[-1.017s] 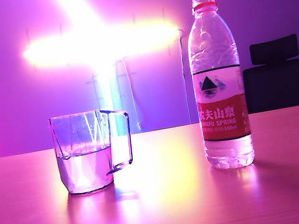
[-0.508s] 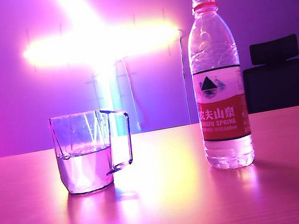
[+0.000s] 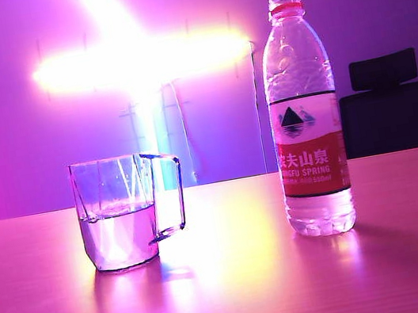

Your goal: Pick up the mineral water bottle on the table and pour water into the mug until it's half full.

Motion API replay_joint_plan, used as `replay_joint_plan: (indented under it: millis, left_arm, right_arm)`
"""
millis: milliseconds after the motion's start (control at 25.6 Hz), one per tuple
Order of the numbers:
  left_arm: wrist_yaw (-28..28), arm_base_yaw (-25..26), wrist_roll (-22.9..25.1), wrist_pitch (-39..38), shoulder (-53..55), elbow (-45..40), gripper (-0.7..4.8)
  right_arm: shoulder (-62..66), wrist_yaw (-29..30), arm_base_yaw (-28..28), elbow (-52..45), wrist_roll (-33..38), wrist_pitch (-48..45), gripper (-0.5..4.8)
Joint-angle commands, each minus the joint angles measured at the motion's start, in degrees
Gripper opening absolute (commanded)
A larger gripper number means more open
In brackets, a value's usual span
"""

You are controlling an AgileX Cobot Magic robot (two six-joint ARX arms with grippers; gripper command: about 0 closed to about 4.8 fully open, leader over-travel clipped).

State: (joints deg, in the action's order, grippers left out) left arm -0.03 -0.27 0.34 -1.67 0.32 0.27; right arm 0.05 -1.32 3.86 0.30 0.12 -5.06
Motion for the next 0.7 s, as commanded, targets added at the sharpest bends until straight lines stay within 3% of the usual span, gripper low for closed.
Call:
replay_joint_plan:
  millis: [39, 274, 704]
  left_arm:
    - [0.2, -0.1, -0.2, 0.5, 0.0, 0.2, -0.02]
    - [0.2, -0.1, -0.2, 0.5, 0.0, 0.2, -0.02]
    - [0.2, -0.1, -0.2, 0.5, 0.0, 0.2, -0.02]
  right_arm:
    - [-0.1, 0.0, 0.0, -0.3, -0.2, -1.0, -0.02]
    - [-0.1, 3.0, -2.4, -0.3, -0.2, -1.0, -0.01]
    - [-0.1, 2.5, -2.5, -0.3, -0.2, -1.0, -0.01]
